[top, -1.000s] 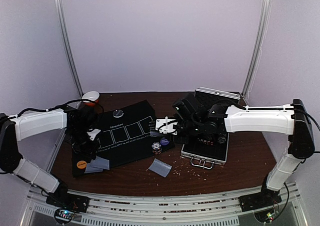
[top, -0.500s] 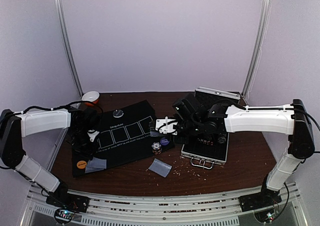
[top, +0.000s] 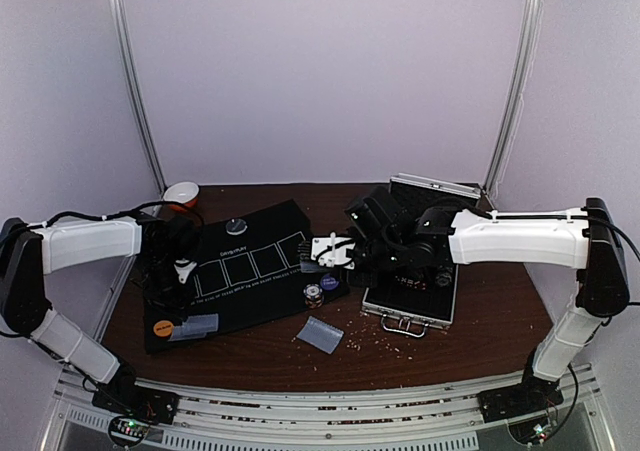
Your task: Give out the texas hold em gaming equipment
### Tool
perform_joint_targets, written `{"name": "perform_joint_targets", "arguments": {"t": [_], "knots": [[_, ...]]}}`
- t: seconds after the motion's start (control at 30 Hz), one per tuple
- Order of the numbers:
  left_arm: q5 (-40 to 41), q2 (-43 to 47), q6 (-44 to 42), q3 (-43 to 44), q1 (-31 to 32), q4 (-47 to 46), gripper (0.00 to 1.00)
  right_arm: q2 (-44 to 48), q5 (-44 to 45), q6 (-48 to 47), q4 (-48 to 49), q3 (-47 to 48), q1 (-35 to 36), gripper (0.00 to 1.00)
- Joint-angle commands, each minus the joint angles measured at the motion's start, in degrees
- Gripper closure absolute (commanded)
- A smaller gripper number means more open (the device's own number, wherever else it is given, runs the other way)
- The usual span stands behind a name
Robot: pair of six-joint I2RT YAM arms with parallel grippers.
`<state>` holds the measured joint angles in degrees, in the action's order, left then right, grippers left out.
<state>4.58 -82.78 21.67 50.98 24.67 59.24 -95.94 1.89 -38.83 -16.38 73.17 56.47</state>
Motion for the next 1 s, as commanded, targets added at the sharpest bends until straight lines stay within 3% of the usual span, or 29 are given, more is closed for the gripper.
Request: {"name": "perform_joint_targets", "arguments": {"t": [0.0,0.1,0.33,0.47,0.63,0.73,0.87,0.97], "knots": [[2.25,0.39,0.54,1.64,-0.46,3.04,0.69,0.15,-0.40,-0.02,-0.92,2.22,-0.26,0.58],[1.43,1.21,-1.69,4.93,-0.40,1.95,0.70,0.06,-0.33,-0.11,-0.93,2.27,-0.23,0.58],[-9.77,1.42,-7.60,12.70,3.62,-9.09,0.65,0.26,-0.13,0.33,-1.01,2.53,-0.24,0.58],[-21.43,5.83,-6.54,12.88,4.53,-24.80,0.55,0.36,0.06,0.29,-1.52,2.64,-0.27,0.58],[-34.94,11.37,1.17,4.33,6.95,-56.94,0.35,0.87,-1.08,0.74,-0.73,2.75,-0.07,0.58],[-37.69,9.84,3.09,2.71,9.02,-63.94,0.25,1.02,-1.98,1.15,-0.50,3.14,0.07,0.58],[-39.84,7.18,5.71,1.99,10.61,-67.64,0.25,0.95,-2.50,1.30,-0.32,3.30,0.21,0.58],[-40.01,6.44,7.18,0.96,11.51,-70.74,0.36,0.68,-2.67,1.39,-0.14,3.56,0.21,0.58]]}}
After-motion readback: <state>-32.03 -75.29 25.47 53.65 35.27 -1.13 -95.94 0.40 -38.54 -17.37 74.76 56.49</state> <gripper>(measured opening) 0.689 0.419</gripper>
